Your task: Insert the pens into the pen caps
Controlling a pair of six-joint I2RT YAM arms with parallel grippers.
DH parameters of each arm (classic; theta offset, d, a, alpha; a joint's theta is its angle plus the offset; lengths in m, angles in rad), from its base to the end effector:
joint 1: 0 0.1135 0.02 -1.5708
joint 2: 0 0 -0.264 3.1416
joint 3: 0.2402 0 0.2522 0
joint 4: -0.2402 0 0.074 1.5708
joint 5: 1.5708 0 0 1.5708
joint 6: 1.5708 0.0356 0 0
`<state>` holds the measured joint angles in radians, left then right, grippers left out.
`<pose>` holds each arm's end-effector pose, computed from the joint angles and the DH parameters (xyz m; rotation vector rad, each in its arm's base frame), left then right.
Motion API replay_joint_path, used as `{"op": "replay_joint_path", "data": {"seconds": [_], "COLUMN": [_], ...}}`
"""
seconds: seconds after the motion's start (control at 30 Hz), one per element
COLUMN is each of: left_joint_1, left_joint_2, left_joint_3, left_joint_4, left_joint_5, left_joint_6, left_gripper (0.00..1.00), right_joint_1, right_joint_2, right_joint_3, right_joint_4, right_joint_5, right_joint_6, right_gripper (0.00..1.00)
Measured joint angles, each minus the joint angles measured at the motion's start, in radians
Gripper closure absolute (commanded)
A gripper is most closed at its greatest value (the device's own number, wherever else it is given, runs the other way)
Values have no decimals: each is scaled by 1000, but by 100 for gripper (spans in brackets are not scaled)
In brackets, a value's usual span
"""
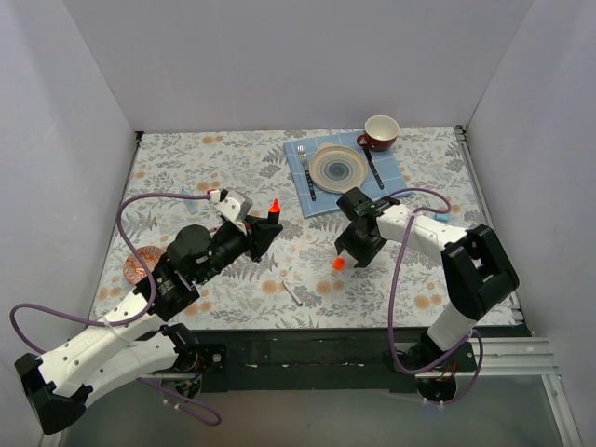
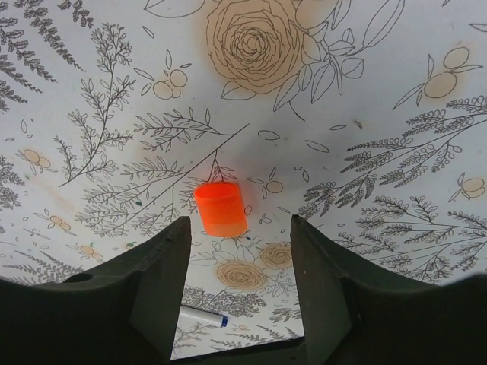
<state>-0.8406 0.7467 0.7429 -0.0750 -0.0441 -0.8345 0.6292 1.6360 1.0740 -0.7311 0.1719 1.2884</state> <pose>0.1217 -0.1335 0.3433 -0.0312 1.8024 -1.2110 0.2513 0.1754 0.1923 0.9505 2.6729 0.1841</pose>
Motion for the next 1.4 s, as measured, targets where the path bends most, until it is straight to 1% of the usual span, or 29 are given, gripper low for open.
{"op": "replay_joint_path", "data": {"seconds": [0.33,0.63,0.7,0.87,1.1,1.23,1.3,1.33,1.4], "left_joint_1": [0,0,0,0,0,0,0,0,0], "left_joint_2": [-2,-2,-2,-2,-3,-6,-10,-11,-14], "left_joint_3": [0,0,0,0,0,0,0,0,0], "left_joint_4": [0,0,0,0,0,0,0,0,0], "left_joint_5": [7,11,14,18,18,18,18,18,18], "left_joint_6": [0,0,0,0,0,0,-1,-1,-2], "left_gripper": [100,100,100,100,100,100,100,100,100], "right_joint_1": [29,58,61,72,83,92,94,96,98], "right_joint_2": [88,159,169,185,188,192,192,192,192], "right_joint_3": [61,84,93,113,116,122,122,122,122], "right_joint_4": [-8,-19,-31,-56,-69,-74,-75,-75,-76], "right_joint_5": [6,13,25,56,80,89,88,89,89], "right_joint_6": [29,42,44,44,43,44,44,44,44], "right_gripper": [41,43,44,52,52,42,43,46,49]}}
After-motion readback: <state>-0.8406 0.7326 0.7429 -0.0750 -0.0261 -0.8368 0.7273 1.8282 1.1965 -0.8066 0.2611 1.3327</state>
